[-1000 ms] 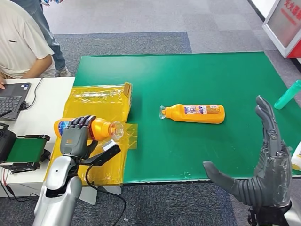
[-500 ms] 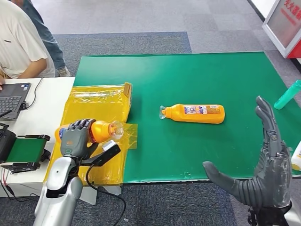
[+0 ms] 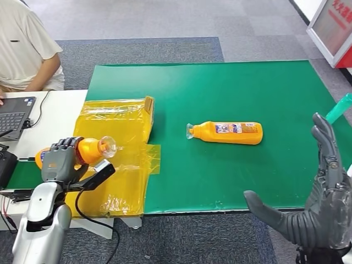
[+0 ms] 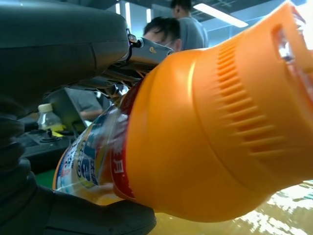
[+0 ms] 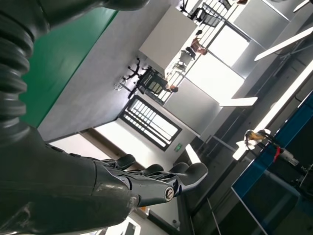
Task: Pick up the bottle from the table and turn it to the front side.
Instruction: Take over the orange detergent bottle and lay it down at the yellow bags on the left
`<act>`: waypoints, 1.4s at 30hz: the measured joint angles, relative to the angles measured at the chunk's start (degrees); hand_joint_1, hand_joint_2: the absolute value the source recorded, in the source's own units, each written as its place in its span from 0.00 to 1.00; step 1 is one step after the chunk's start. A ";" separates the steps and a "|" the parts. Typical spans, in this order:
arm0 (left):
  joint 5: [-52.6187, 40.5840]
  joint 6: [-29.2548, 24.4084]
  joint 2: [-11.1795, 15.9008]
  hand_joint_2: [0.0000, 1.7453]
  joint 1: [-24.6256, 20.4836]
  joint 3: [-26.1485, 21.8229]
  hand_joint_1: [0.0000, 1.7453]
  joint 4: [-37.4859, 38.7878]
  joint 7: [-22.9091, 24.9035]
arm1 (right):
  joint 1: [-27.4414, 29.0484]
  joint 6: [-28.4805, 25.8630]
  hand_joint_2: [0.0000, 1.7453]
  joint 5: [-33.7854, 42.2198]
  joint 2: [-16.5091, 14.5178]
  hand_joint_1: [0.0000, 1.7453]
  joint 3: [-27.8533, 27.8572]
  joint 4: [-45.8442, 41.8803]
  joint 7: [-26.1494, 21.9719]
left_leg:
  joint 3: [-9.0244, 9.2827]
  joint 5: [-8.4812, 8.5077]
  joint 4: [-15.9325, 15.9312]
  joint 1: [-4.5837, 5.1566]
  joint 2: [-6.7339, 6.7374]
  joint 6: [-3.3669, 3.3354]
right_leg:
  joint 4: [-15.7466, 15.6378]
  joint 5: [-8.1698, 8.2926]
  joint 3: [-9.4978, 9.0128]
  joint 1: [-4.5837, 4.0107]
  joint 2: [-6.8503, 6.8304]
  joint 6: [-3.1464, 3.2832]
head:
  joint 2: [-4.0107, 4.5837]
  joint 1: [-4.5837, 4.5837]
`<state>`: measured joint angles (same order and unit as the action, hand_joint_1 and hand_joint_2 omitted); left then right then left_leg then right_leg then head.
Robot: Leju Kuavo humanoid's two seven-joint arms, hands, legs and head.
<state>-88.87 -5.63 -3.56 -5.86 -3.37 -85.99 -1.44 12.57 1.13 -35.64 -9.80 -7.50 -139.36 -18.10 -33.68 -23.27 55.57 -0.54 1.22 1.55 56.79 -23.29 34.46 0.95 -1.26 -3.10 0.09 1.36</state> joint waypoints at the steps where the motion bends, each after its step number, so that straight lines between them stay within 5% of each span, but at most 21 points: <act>1: 0.00 0.00 0.12 1.00 0.00 -0.84 1.00 -0.19 -0.18 | 0.30 -0.07 1.00 -0.08 0.01 0.00 0.10 -0.34 -0.07 | 0.01 -0.01 0.00 0.00 0.03 0.01 | 0.00 0.01 0.01 0.00 0.03 0.02 | 0.00 -0.01; 27: 0.04 -0.43 0.78 1.00 1.00 -7.77 1.00 -2.19 -2.47 | 1.60 -0.45 1.00 -0.67 0.03 0.00 0.84 -1.77 -0.56 | 0.00 0.14 -0.01 -0.13 0.15 0.17 | 0.03 0.13 0.08 -0.13 0.13 0.18 | 0.01 -0.03; 42: -0.02 2.05 -3.68 1.00 0.13 2.49 1.00 -2.61 -2.29 | -1.51 0.86 1.00 -0.43 0.12 0.00 0.19 -1.10 0.48 | 0.00 0.15 -0.01 -0.11 0.14 0.16 | 0.03 0.17 0.08 -0.11 0.13 0.14 | 0.00 -0.03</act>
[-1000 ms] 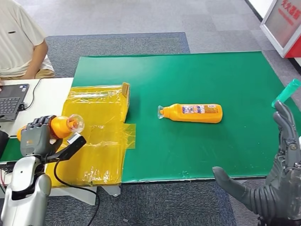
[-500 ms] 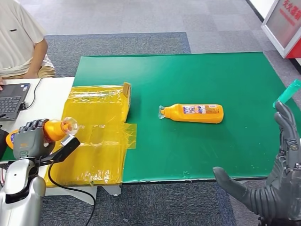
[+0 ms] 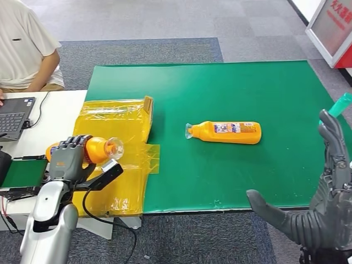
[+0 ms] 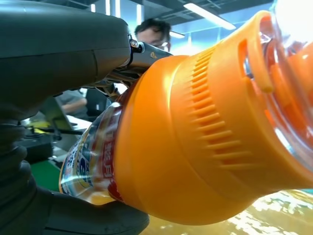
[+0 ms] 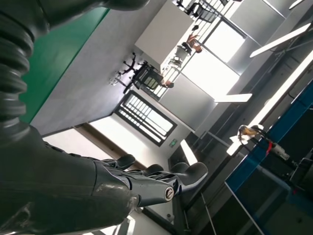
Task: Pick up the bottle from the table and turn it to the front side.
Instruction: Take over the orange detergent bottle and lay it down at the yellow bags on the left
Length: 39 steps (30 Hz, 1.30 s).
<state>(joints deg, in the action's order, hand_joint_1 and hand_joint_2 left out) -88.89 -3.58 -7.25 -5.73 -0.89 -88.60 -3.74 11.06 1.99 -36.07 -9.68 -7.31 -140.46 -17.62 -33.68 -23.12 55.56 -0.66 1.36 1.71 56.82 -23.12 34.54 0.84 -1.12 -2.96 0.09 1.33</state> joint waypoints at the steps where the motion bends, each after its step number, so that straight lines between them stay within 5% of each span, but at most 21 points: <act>1: 0.00 0.43 -0.10 1.00 -0.14 0.57 1.00 -0.01 0.45 | -0.04 0.00 1.00 0.05 0.00 0.00 -0.03 0.08 0.01 | 0.00 0.00 0.00 0.00 0.00 0.00 | 0.00 0.00 0.00 -0.01 0.00 0.00 | 0.00 0.00; 30: -0.01 0.58 -1.32 1.00 -0.18 3.10 1.00 -1.19 0.73 | 0.06 -0.04 1.00 0.40 0.00 0.00 -0.45 0.32 -0.28 | -0.04 -0.01 0.00 0.00 0.00 0.00 | 0.00 -0.02 0.02 -0.01 0.00 0.00 | 0.00 0.02; 39: -0.01 0.09 1.39 1.00 -0.23 3.44 1.00 -0.99 2.60 | -0.46 -0.01 1.00 0.40 0.00 0.00 -0.96 0.75 -0.23 | -0.04 -0.01 0.00 -0.01 0.00 0.00 | 0.00 -0.02 0.04 -0.02 0.00 0.00 | 0.01 0.02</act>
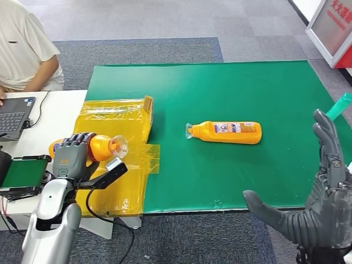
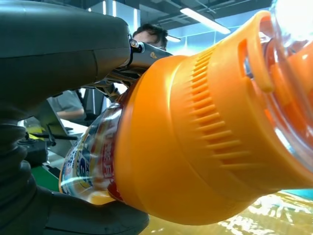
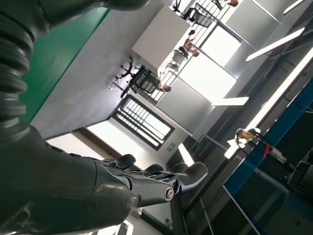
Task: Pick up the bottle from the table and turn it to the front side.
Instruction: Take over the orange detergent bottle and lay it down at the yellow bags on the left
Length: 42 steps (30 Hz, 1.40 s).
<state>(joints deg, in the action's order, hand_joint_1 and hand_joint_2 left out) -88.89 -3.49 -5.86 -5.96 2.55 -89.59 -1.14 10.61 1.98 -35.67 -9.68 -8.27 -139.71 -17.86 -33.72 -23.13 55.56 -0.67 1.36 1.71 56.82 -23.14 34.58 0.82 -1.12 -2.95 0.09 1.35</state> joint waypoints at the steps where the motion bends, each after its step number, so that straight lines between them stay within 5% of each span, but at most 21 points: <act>1: 0.01 0.02 0.50 1.00 -0.08 0.12 1.00 0.02 0.42 | -0.09 -0.01 1.00 0.00 0.00 0.00 -0.02 0.07 0.02 | 0.00 0.00 0.00 0.00 0.00 0.00 | 0.00 0.00 0.00 0.00 0.00 0.00 | 0.00 0.00; 27: 0.00 2.51 4.01 1.00 -4.10 -2.34 1.00 0.07 -1.18 | -0.99 0.01 1.00 -0.05 0.00 0.00 -0.41 0.50 0.04 | -0.01 0.02 0.00 0.00 0.00 -0.01 | 0.00 0.00 0.00 0.00 0.00 0.00 | -0.01 -0.01; 42: 0.22 2.62 0.14 1.00 -4.27 -2.37 1.00 1.40 -1.83 | -1.04 0.09 1.00 -0.21 0.00 0.00 -1.05 0.52 0.04 | -0.01 0.02 0.00 0.00 0.00 -0.01 | 0.00 0.00 0.02 0.01 0.00 0.00 | 0.00 0.00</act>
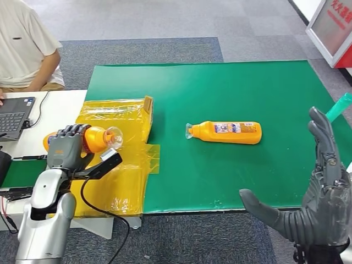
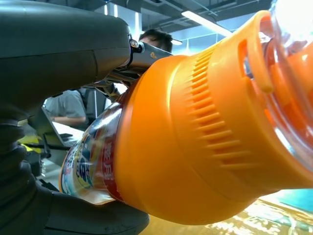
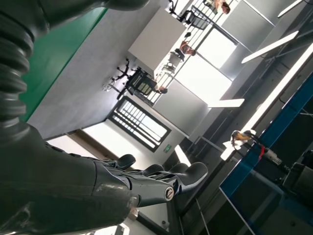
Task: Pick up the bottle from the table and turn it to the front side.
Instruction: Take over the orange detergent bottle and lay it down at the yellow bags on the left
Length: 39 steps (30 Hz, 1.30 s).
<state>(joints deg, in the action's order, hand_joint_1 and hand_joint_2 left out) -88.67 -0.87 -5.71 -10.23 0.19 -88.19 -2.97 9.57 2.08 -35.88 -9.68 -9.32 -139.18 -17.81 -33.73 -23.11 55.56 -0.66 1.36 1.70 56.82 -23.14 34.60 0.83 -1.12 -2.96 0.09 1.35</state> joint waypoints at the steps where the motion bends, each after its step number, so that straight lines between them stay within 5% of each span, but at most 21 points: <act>1: 0.00 0.01 -0.27 1.00 -0.15 0.01 1.00 0.11 -0.03 | 0.00 0.00 1.00 0.01 0.00 0.00 -0.02 0.01 0.00 | 0.00 0.00 0.00 0.00 0.00 0.00 | 0.00 0.00 0.00 0.00 0.00 0.00 | 0.00 0.00; 39: -0.21 -2.17 -4.32 1.00 0.81 -0.14 0.97 5.92 0.06 | 0.47 -0.27 1.00 -0.54 0.27 0.00 -0.43 0.00 -0.18 | -0.01 0.00 0.00 0.00 0.00 0.00 | 0.00 0.00 0.00 0.00 0.00 0.00 | -0.01 0.00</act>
<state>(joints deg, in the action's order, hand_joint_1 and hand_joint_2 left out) -88.88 -3.04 -10.03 -9.42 0.04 -82.26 -2.91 10.03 1.80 -36.42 -9.41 -9.74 -139.18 -17.99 -33.74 -23.11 55.56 -0.67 1.36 1.70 56.82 -23.14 34.60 0.83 -1.12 -2.96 0.09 1.35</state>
